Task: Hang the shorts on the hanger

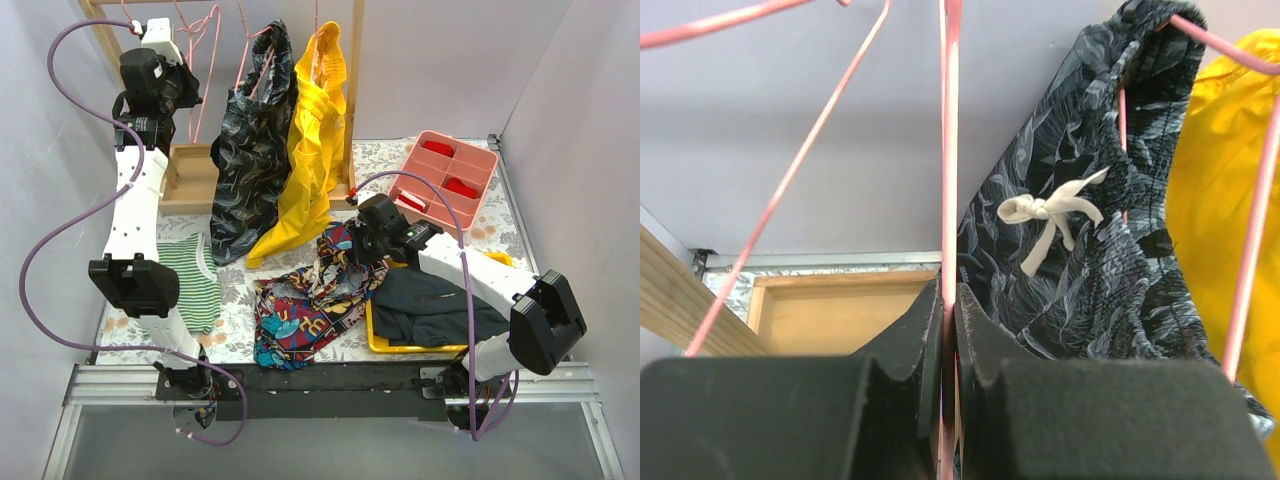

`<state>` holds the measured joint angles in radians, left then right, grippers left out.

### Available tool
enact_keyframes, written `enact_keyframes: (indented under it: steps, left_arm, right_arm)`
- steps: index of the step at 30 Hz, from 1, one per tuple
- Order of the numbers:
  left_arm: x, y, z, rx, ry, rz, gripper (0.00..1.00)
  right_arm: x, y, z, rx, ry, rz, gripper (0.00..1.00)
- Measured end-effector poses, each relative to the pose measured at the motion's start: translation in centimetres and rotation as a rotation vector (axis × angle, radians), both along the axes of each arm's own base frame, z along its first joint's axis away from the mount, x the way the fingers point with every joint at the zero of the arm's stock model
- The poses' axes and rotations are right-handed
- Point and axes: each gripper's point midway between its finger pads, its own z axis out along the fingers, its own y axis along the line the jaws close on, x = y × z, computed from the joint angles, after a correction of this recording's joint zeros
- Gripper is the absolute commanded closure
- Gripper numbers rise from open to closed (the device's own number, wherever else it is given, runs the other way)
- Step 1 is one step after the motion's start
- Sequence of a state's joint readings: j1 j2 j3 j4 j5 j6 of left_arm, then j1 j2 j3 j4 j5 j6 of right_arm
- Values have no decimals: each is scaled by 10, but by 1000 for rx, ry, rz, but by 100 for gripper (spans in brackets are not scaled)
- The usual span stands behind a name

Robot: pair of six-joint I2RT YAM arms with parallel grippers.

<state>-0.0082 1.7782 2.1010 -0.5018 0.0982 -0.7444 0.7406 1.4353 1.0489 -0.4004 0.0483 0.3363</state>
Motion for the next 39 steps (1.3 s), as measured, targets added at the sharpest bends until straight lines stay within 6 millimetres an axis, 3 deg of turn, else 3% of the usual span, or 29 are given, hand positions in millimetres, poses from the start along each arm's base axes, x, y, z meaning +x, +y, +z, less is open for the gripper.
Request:
enact_keyframes:
  steps: [7,11,15,20,26,32,36,39]
  left_arm:
    - [-13,0,26,0,-61,-1,100]
    - [-32,-1,53,-1,-124,-9,100]
    - [-52,-2,66,-3,-157,-16,100]
    - [-71,-2,58,-2,-141,-14,100]
    - [-100,0,34,-11,-85,-3,100]
    - [-152,4,35,-39,-92,32,100]
    - [-205,3,60,-80,-174,31,100]
    - [-257,-5,79,-119,-257,-14,100]
  right_arm:
    - [0,0,0,0,0,0,99]
    - [0,0,0,0,0,0,99]
    - [0,0,-1,1,-1,0,99]
    - [-3,-2,-6,-6,11,3,99]
    - [-4,-3,-3,0,3,2,99]
    - [-6,-6,9,16,-23,1,99]
    - [-9,-10,20,30,-43,-3,99]
    - [-11,-15,29,43,-67,-12,99]
